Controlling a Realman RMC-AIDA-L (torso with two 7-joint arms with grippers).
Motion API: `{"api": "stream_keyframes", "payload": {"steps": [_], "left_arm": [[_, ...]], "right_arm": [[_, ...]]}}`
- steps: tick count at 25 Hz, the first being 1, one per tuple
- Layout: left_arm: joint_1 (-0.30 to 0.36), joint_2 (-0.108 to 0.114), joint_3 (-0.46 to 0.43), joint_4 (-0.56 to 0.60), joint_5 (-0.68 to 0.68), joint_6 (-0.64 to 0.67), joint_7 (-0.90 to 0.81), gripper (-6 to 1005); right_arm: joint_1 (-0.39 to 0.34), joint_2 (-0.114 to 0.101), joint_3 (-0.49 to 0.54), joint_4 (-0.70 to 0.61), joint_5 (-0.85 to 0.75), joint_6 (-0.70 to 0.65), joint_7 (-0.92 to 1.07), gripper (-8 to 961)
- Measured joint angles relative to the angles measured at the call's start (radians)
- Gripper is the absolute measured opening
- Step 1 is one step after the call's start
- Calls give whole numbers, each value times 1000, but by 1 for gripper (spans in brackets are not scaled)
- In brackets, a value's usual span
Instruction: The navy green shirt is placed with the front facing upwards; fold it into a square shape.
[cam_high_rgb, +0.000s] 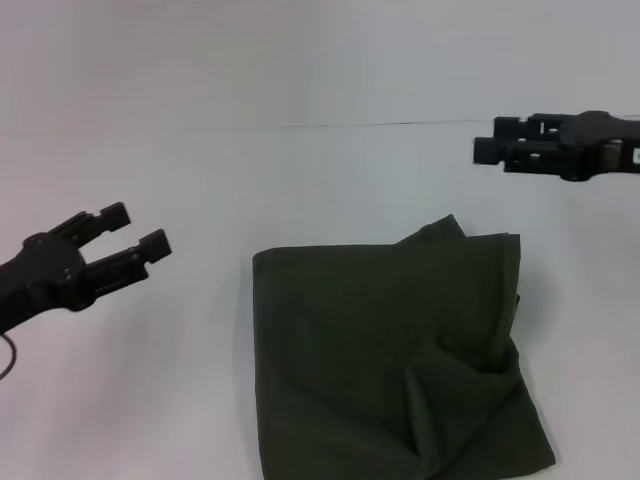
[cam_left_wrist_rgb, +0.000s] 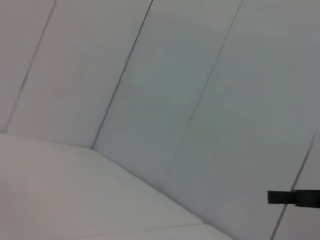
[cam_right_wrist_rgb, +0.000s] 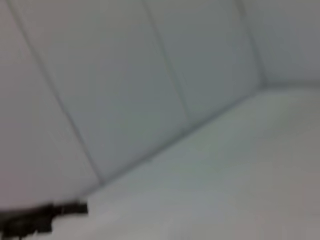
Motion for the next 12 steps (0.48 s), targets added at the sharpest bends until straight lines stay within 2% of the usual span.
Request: {"api": "stream_keyframes", "payload": {"steps": [3,4,7,9,10,12], "left_arm": [[16,-2,-28,2,23,9,42,937],[19,-2,-35,3,33,11,54,937],[30,-6,-51,4,49,13,113,937],[39,-10,-57,4,51,15,148,937],[42,-13,-58,4,50,17,161,937],[46,-14,-60,3,46,17,173,937]], "right_arm": [[22,-53,-205,-96,0,-24,206,683],[38,-79,-271,-112,-1,-44,271,683],[91,-143,-401,-126,-6,-99,408,683],[137,-169,-458,-128,-33,-137,466,684],[158,-174,-473,-131,-57,-151,486,684],[211,-168,-486,-133,-149,-174,509,684]]}}
